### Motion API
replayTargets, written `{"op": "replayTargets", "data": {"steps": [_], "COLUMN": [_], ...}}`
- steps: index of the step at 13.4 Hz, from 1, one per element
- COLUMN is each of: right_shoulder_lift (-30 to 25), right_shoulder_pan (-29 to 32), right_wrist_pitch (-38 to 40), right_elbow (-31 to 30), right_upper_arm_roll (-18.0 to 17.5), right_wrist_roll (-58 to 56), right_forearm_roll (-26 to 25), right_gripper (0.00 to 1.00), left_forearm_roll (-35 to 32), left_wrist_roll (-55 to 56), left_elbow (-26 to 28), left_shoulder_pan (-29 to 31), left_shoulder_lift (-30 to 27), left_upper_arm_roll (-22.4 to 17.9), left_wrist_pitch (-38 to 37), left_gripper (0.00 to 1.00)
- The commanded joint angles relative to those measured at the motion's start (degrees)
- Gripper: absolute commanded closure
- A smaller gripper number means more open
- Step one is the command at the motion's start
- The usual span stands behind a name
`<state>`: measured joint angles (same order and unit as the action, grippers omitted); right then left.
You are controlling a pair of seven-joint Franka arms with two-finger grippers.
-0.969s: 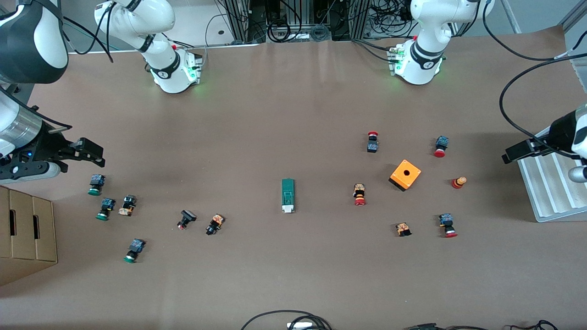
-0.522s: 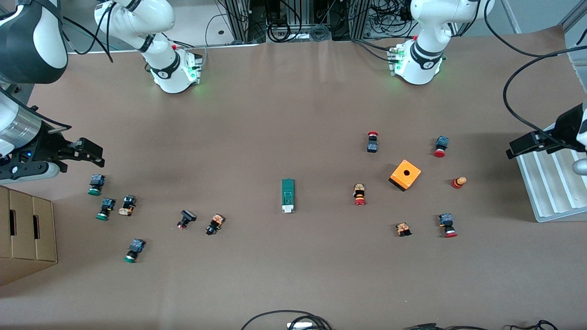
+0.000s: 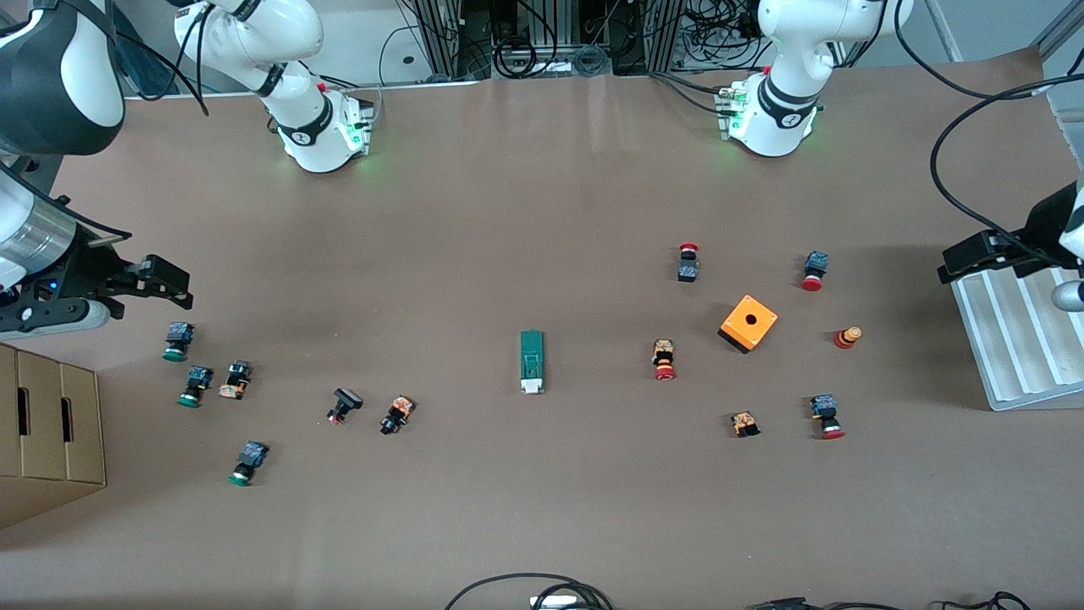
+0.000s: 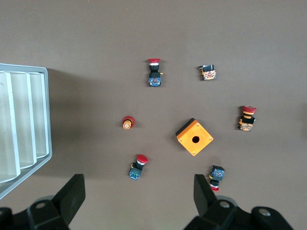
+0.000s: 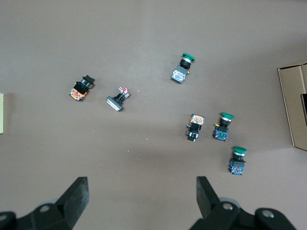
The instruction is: Close load switch with both arms
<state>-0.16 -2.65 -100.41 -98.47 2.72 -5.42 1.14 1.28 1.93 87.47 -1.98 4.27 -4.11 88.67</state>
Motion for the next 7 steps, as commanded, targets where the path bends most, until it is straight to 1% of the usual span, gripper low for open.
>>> {"op": "replayTargets", "data": {"steps": [1,7], "right_shoulder_lift": [0.1,0.1], "right_shoulder_pan": [-0.1,0.1], "right_wrist_pitch": [-0.3,-0.2], "right_elbow": [0.6,0.7], "right_upper_arm_roll": [0.2,0.3], "right_wrist_roll": [-0.4,-0.3], "right_forearm_roll": [-0.4,-0.4], "right_gripper": [0.00,0.00], "left_forearm_roll": [-0.8,-0.3], "left_wrist_roll": [-1.0,-0.9], "left_elbow": [2.7,2.2], "left_shoulder_pan": [0.4,0.4], "left_shoulder_lift": [-2.6,-2.4], "left_upper_arm_roll": [0.6,0.6], "left_wrist_pitch": [1.6,1.1], "left_gripper": [0.00,0.00]}}
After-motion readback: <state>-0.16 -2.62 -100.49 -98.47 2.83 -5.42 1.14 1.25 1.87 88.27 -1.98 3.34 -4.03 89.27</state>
